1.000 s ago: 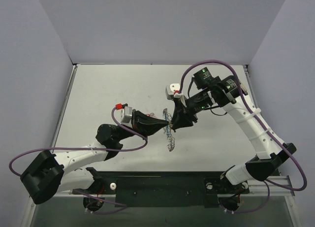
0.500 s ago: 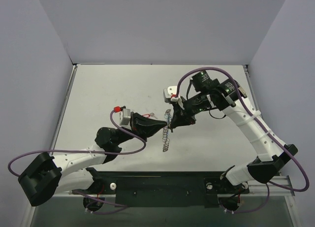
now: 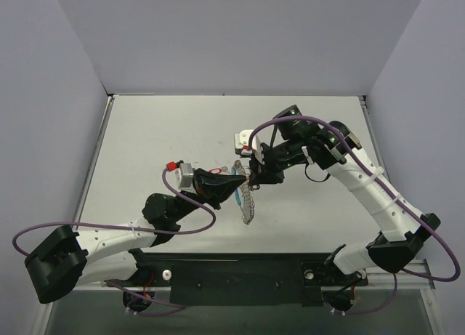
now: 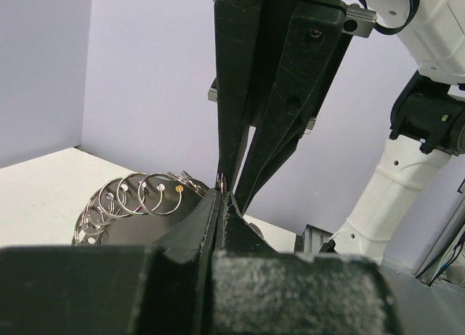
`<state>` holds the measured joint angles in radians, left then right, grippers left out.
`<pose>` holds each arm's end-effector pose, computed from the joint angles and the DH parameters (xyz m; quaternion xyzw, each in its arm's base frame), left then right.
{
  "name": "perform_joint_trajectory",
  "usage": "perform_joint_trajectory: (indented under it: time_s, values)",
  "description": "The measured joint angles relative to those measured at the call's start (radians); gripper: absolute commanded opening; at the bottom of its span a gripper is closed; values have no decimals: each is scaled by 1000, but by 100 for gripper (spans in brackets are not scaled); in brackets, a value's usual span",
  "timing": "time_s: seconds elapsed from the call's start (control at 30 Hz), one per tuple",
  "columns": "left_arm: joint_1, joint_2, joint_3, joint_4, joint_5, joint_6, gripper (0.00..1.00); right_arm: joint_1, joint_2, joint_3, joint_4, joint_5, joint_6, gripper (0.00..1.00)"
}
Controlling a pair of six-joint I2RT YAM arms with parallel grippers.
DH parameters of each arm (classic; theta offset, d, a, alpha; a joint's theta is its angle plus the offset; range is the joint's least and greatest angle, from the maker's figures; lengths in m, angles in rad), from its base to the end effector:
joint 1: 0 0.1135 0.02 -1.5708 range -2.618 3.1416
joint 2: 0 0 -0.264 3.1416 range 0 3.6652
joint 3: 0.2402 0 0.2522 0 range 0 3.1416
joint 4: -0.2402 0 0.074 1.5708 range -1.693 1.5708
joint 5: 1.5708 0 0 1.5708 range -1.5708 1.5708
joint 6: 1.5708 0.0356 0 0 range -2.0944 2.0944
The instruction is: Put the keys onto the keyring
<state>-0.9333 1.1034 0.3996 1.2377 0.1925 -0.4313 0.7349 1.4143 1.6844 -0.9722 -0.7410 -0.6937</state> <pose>0.1257 -0.1812 0.2918 0.2034 0.4570 -0.5821 0.6410 0.1883 0.2025 0.4327 -0.6691 0.5391 0.3365 0.3854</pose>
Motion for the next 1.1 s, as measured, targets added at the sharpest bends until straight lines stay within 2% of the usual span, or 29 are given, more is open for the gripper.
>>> perform_joint_trajectory:
  time_s: [0.2,0.33,0.47,0.77,1.1]
  values:
    - [-1,0,-7,16,-24,-2,0,-15,0,0,1,-14,32,23]
    - [-1,2,-24,22,-21,-10,0,-68,0,0,-15,-78,32,27]
    - [-1,11,-29,23,6,-19,0,-115,0,6,-64,-140,-28,28]
    - [4,13,-29,24,74,-29,0,-104,-1,22,-227,-257,-275,27]
    - [5,51,-29,24,135,-37,0,-98,16,62,-259,-273,-320,25]
